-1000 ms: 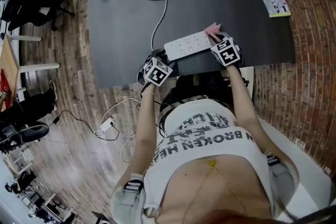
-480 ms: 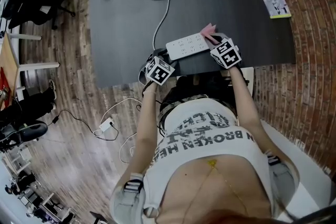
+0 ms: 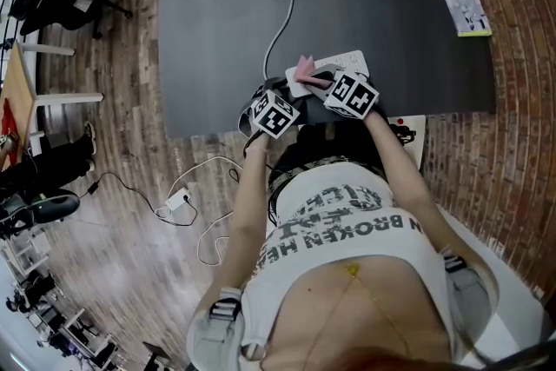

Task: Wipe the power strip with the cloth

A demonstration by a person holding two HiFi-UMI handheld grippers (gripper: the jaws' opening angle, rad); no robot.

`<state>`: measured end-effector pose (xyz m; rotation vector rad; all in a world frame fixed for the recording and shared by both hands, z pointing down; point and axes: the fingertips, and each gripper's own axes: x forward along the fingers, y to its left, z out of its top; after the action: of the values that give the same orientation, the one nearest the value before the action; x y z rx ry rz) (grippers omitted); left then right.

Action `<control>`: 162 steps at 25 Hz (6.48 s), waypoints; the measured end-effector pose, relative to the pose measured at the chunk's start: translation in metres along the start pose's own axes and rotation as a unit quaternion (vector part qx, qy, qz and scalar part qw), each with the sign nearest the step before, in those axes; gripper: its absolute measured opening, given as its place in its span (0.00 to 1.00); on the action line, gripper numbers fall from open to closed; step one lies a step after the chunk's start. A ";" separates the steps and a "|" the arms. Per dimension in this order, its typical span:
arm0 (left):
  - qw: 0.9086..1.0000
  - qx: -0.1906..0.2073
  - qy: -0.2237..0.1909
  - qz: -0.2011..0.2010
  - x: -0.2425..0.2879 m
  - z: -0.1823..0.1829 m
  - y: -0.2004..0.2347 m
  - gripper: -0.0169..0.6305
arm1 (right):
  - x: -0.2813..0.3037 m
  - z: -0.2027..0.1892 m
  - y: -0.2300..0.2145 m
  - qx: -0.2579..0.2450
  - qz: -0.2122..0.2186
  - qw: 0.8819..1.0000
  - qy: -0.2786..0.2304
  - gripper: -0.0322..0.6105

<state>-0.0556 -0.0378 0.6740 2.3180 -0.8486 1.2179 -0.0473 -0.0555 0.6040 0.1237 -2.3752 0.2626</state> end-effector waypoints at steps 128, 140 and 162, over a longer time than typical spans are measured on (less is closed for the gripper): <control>1.000 0.000 0.007 -0.007 0.001 -0.003 0.002 0.44 | -0.069 -0.096 -0.062 0.116 -0.180 0.975 0.056 0.08; 1.000 0.000 0.005 -0.005 0.002 -0.002 0.000 0.44 | -0.078 -0.104 -0.067 0.127 -0.199 0.970 0.050 0.08; 1.000 0.002 0.004 -0.005 0.001 -0.001 0.001 0.44 | -0.106 -0.125 -0.088 0.180 -0.261 0.948 0.040 0.08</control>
<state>-0.0567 -0.0382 0.6752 2.3171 -0.8310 1.2241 0.1268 -0.1115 0.6336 0.8802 -2.0977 0.4284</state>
